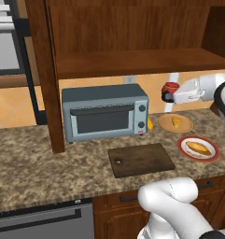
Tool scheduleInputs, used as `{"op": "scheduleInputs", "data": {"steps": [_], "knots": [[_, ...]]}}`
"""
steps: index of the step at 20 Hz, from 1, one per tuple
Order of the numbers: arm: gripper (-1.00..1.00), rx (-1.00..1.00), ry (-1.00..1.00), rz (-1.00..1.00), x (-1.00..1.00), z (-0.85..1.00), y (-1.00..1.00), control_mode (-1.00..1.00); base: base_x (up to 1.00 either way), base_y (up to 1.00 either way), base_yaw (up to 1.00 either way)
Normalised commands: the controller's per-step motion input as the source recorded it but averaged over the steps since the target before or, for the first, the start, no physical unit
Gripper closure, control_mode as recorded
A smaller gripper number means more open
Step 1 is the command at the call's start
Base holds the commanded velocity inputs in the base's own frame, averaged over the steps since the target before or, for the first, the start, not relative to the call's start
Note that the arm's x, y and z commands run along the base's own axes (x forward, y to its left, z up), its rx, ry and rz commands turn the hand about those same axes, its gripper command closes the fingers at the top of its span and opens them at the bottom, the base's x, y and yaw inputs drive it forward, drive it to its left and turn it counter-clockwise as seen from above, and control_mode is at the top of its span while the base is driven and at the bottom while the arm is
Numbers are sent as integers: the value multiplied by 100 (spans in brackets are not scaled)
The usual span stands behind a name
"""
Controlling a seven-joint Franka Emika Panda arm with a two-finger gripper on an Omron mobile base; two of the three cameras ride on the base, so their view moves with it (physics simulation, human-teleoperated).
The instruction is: From the different types of pastries on the counter, select a croissant and place it on the cutting board. Then retrieve a jar of jam from the cabinet and place it alongside the croissant on the cutting board.
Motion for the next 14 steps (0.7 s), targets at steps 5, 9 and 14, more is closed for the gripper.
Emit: {"op": "scheduleInputs", "data": {"steps": [5, 9, 14], "knots": [[100, 0, 4, 21, 0, -40, 15, -100, 0, 0, 0], [100, -3, -5, 33, 9, -60, 0, -100, 0, 0, 0], [100, -5, -13, 21, 2, -45, 9, -100, 0, 0, 0]]}}
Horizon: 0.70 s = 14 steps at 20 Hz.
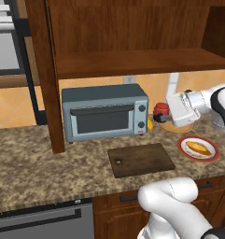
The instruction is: From the different types of pastries on the counter, select a croissant and place it on the cutting board. Then retrieve a jar of jam from the cabinet and place it alongside the croissant on the cutting board.
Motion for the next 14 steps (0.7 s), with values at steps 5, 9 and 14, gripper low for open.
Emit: {"op": "scheduleInputs", "data": {"steps": [5, 9, 14], "knots": [[100, -11, -9, 5, 5, -39, 6, -100, 0, 0, 0], [100, -16, -3, 1, 1, -38, 0, -100, 0, 0, 0], [100, -6, 19, 1, 7, -5, 0, -100, 0, 0, 0]]}}
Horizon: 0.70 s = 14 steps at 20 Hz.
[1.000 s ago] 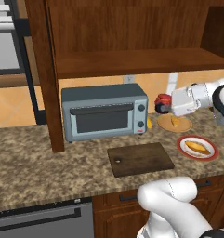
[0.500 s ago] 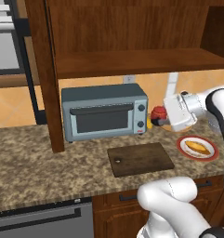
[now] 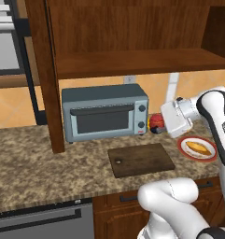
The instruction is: From the different types of pastries on the counter, select a croissant and place it on the cutting board. Then retrieve a jar of jam from the cabinet and place it alongside the croissant on the cutting board.
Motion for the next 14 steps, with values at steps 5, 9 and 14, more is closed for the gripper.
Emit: {"op": "scheduleInputs", "data": {"steps": [5, 9, 14], "knots": [[100, -6, 27, 7, 12, -29, 1, -100, 0, 0, 0], [100, -1, 21, 10, 41, -47, 3, -100, 0, 0, 0], [100, -6, 3, 9, 39, -62, 18, -100, 0, 0, 0]]}}
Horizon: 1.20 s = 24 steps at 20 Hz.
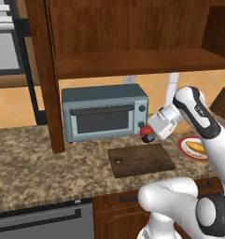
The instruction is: From the different types of pastries on the counter, select a croissant and place it on the cutting board. Then retrieve a jar of jam from the cabinet and place it alongside the croissant on the cutting board.
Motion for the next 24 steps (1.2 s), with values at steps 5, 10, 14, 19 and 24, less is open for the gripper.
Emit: {"op": "scheduleInputs", "data": {"steps": [5, 10, 14, 19, 24], "knots": [[100, -10, -21, 2, 9, -54, 30, -100, 0, 0, 0], [100, -1, -13, 0, 36, -43, 14, -100, 0, 0, 0], [100, 0, -11, 0, 40, -52, 8, -100, 0, 0, 0], [100, 0, -7, 0, 14, -42, 0, -100, 0, 0, 0], [100, 0, -1, 0, 4, -34, 7, -100, 0, 0, 0]]}}
